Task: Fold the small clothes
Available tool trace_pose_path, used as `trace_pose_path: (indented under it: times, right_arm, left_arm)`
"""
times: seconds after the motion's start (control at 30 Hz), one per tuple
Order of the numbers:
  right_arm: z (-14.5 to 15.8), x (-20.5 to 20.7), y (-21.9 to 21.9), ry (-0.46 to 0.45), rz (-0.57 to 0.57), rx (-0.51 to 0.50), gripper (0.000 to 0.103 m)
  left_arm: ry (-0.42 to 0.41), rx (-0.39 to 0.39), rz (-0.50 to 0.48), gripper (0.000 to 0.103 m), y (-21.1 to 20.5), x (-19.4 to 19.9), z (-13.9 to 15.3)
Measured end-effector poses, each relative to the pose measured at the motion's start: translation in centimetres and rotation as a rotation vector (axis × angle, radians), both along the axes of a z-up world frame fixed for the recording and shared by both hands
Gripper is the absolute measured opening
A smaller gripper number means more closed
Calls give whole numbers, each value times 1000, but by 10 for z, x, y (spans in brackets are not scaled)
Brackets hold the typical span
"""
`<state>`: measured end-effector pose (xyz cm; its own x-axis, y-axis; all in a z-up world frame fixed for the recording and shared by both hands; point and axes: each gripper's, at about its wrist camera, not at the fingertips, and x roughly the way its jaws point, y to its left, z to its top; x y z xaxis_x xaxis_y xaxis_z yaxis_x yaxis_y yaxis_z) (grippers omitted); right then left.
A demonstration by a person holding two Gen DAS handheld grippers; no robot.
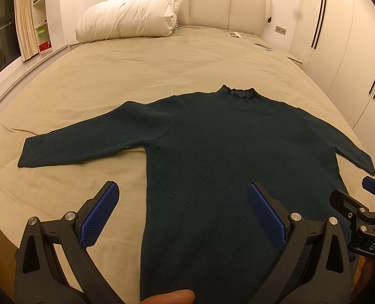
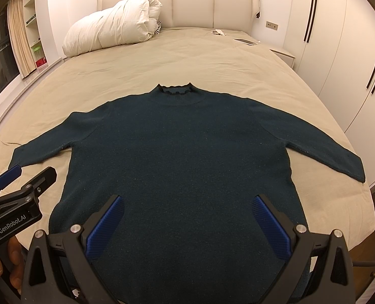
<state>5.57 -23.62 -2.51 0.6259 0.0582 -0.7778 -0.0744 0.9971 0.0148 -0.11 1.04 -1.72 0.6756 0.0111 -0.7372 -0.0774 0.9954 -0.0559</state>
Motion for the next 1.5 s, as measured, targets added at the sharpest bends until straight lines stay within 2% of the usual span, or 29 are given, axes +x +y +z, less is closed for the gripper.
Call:
trace_pose_path:
  times: [0.63, 1.33, 1.5]
  right_arm:
    - [-1, 0, 0, 2, 0, 0, 103]
    - [-4, 0, 1, 13, 8, -14, 103]
    - [-4, 1, 2, 16, 9, -16, 103]
  left_arm:
    - [7, -17, -13, 103, -3, -7, -7]
    - [25, -31, 34, 103, 13, 2, -7]
    - [-10, -76, 41, 103, 26, -2, -10]
